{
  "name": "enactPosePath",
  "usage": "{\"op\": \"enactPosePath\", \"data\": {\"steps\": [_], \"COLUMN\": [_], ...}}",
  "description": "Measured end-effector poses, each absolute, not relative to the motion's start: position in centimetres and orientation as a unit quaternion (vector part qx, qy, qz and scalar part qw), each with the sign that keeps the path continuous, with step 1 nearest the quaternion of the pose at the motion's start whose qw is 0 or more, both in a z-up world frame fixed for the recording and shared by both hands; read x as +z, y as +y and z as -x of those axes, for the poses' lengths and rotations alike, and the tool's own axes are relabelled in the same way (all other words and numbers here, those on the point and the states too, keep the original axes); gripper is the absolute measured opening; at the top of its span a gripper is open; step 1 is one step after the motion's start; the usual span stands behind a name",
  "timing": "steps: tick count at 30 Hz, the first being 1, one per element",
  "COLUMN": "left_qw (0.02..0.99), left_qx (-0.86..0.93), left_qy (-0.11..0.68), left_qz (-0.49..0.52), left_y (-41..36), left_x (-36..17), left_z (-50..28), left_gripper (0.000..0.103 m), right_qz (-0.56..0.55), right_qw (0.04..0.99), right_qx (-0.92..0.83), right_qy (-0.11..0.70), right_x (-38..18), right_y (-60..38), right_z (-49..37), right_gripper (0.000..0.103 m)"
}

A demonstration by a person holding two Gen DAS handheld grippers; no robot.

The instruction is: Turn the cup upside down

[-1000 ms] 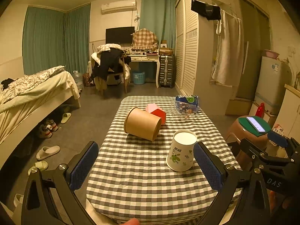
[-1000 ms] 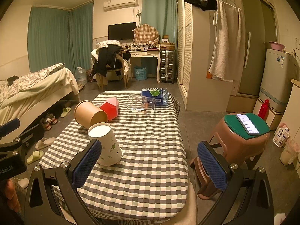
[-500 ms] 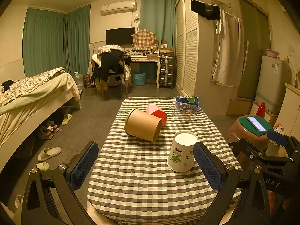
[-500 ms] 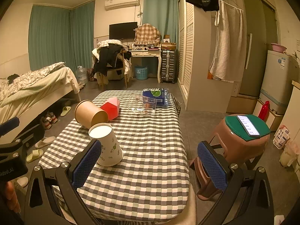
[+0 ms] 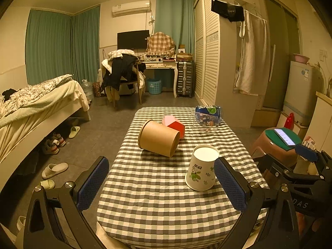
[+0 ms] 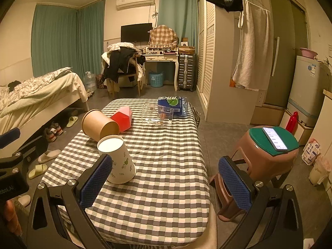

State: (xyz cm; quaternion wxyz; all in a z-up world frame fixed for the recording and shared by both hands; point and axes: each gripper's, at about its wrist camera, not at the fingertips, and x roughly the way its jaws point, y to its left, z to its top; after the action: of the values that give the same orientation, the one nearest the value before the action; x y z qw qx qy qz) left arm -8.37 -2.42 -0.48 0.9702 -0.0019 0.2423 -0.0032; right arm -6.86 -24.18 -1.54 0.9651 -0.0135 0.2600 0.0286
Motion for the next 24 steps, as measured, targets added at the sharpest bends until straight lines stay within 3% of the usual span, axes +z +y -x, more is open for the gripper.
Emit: {"op": "enactPosePath", "data": {"steps": [24], "left_qw": [0.970], "left_qx": [-0.005], "left_qy": [0.244], "left_qz": [0.003], "left_y": [-2.24], "left_x": [-0.54], "left_z": [8.42], "left_gripper": [0.103], "right_qz": [0.016], "right_qw": [0.964], "right_qx": [0.029], "right_qy": [0.265], "right_x": [-1.86], "right_y": [-24.07], "right_z": [6.61], "right_gripper": [0.103]}}
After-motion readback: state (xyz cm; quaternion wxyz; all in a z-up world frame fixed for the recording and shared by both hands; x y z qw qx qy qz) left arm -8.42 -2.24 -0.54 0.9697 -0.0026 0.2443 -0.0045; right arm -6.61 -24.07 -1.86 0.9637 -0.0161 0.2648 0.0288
